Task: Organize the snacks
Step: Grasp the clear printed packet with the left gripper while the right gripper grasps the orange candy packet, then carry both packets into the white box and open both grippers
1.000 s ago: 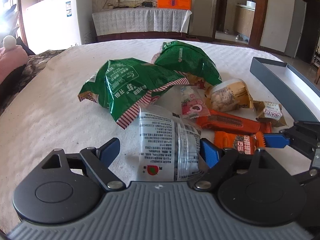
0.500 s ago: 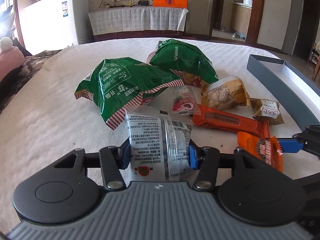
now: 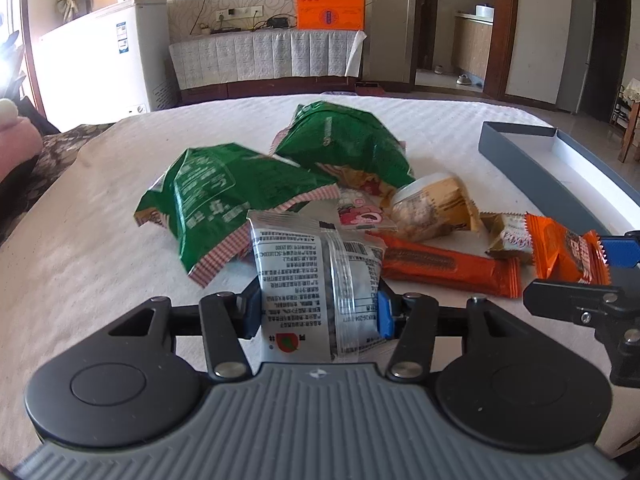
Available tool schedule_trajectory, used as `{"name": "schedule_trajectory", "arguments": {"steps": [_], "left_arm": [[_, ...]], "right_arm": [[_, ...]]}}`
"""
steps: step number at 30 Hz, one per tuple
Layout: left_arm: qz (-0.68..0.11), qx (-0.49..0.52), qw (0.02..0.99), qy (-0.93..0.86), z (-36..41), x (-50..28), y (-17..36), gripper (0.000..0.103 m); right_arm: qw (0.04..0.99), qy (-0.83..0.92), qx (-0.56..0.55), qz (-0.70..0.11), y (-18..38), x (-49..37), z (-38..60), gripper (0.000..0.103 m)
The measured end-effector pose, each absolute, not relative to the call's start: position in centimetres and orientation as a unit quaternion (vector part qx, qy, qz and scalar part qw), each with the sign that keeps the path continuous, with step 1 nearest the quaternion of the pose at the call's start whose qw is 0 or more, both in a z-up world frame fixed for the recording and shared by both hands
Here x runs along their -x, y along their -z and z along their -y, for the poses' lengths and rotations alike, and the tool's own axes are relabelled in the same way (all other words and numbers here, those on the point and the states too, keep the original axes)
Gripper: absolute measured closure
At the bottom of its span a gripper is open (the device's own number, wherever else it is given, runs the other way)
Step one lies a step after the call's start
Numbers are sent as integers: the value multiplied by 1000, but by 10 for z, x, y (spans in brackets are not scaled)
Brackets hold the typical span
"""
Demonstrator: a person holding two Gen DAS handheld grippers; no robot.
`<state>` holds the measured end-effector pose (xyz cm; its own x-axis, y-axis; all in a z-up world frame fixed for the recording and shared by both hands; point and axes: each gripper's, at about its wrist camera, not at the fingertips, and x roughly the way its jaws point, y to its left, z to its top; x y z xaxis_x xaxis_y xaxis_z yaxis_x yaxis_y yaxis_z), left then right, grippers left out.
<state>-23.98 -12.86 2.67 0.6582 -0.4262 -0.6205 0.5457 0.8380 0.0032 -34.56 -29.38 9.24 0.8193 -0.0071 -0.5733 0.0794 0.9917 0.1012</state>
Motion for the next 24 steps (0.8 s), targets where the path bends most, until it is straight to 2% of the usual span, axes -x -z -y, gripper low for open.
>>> {"name": "schedule_trajectory", "arguments": {"steps": [13,24], "left_arm": [[-288,-78,902,313,182,242,-41,45],[-263,-69,889,368,261,249,-60,45]], "right_arm": [[955,80,-88,-272,-102,358,334,40],[944,154,-112,-268,-96,381,395,40]]}}
